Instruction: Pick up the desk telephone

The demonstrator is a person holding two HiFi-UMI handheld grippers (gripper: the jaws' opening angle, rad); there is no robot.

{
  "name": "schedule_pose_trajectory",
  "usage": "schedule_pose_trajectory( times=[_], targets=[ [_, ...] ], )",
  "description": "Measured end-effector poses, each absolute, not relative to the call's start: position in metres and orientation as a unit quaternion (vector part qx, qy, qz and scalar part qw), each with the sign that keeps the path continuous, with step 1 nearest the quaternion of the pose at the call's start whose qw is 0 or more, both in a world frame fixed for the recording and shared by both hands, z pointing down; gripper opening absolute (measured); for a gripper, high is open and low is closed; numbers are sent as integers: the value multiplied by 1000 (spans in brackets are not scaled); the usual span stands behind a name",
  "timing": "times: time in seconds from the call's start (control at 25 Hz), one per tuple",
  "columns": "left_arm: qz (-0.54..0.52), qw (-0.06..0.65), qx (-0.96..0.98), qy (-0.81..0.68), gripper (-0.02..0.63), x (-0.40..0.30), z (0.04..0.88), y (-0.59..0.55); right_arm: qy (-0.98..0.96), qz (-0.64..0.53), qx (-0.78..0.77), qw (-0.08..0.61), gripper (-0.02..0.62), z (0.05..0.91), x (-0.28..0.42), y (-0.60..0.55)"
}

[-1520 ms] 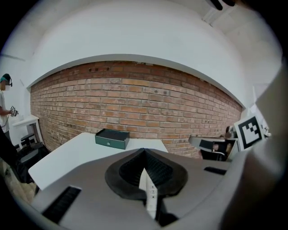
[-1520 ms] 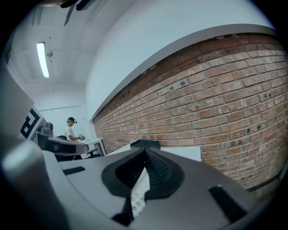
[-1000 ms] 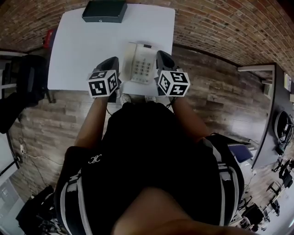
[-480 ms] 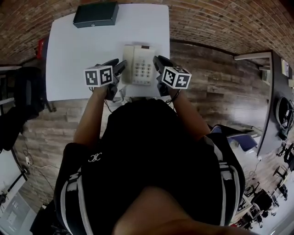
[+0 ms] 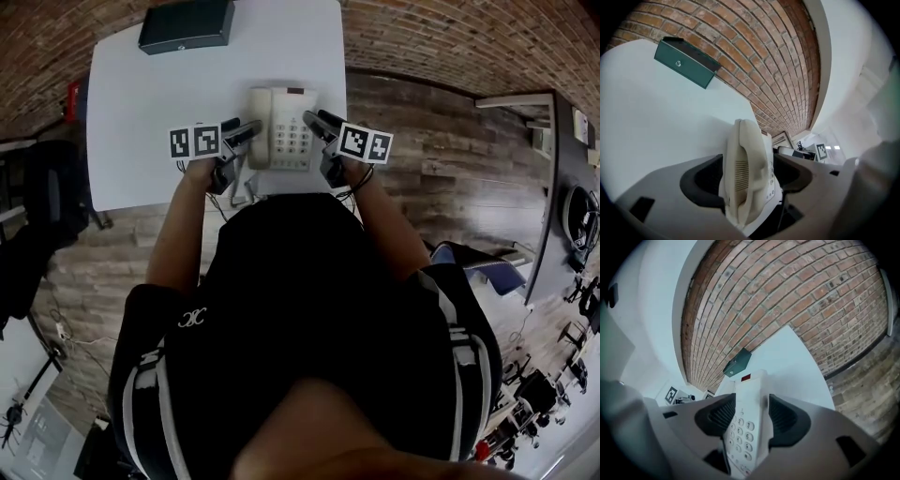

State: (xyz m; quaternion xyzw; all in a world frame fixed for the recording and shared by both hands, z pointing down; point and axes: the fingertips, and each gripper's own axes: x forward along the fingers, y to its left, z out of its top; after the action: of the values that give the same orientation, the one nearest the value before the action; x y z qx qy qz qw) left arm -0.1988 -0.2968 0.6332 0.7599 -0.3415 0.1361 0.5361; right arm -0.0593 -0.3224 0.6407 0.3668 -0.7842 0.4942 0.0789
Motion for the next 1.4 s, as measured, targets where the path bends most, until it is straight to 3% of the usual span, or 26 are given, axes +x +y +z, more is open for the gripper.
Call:
schedule_pose_trajectory(
  times=[0.72, 1.4],
  targets=[
    [104, 606, 748, -250, 314, -183, 654, -301, -742, 571, 344, 71, 181, 672, -65, -324],
    [112, 585, 754, -275, 285, -182, 641, -294, -752, 539, 371, 81, 163, 656, -63, -324]
  ],
)
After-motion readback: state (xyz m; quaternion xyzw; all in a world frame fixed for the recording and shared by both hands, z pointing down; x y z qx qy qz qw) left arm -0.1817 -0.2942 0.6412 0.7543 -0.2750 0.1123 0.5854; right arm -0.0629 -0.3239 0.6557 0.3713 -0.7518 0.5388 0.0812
